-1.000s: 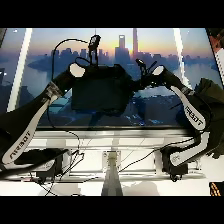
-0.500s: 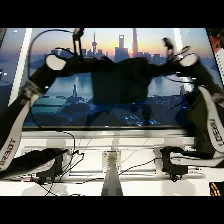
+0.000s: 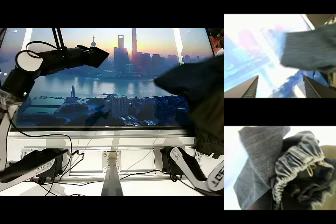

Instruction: Fold the clothes and pants, and hang the long-sleeved shirts on hangers.

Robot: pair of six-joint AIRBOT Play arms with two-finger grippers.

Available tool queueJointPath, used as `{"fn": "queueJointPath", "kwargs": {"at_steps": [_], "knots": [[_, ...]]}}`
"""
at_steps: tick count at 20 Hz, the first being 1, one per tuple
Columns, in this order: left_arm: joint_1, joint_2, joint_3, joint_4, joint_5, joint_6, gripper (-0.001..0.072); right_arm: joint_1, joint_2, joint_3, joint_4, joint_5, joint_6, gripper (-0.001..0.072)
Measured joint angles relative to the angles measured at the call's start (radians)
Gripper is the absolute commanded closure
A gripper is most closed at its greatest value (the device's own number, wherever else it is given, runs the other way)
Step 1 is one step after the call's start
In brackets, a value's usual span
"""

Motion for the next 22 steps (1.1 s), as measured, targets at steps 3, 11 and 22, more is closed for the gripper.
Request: {"fn": "queueJointPath", "kwargs": {"at_steps": [3,11,22], "knots": [[0.002,0.016,0.0,0.0,0.001,0.0,0.0086,-0.235,0.115,0.0,-0.157,0.066,0.151,0.0687],[0.003,0.024,0.0,0.0,0.007,0.0,0.0086,-0.561,0.179,-0.026,-0.254,0.135,0.334,0.0049],[0.003,0.024,0.0,0.0,0.008,0.0,0.0086,0.001,0.124,-0.091,-0.227,0.033,0.199,0.0686]]}}
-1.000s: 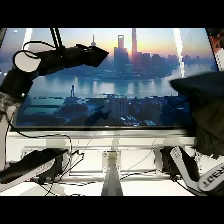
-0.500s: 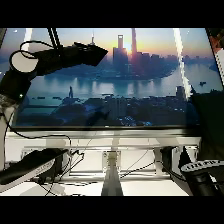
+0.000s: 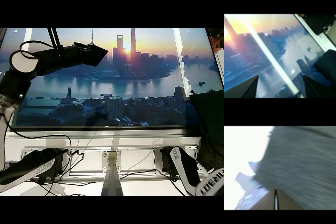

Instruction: Fold the clothes and pants, and hang the long-sleeved shirts on hangers.

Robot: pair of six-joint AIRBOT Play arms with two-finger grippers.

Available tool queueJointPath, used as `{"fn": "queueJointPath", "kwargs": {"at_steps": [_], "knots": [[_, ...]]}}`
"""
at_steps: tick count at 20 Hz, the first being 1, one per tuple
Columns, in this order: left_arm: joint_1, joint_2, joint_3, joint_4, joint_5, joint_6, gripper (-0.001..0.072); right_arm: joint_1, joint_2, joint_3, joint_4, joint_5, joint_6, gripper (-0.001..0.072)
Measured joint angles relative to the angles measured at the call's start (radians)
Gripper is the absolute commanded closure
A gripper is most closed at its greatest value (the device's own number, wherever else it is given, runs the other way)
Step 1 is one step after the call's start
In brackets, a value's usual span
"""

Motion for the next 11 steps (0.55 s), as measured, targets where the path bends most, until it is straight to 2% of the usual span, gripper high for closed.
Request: {"fn": "queueJointPath", "kwargs": {"at_steps": [6,11], "knots": [[0.0,0.0,0.0,0.0,0.0,0.0,0.0086,0.567,-0.031,-0.002,-0.006,-0.137,-0.111,0.0687],[0.0,0.0,0.0,0.0,0.0,0.0,0.0086,0.852,-0.077,-0.003,-0.06,-0.188,-0.193,0.0686]]}}
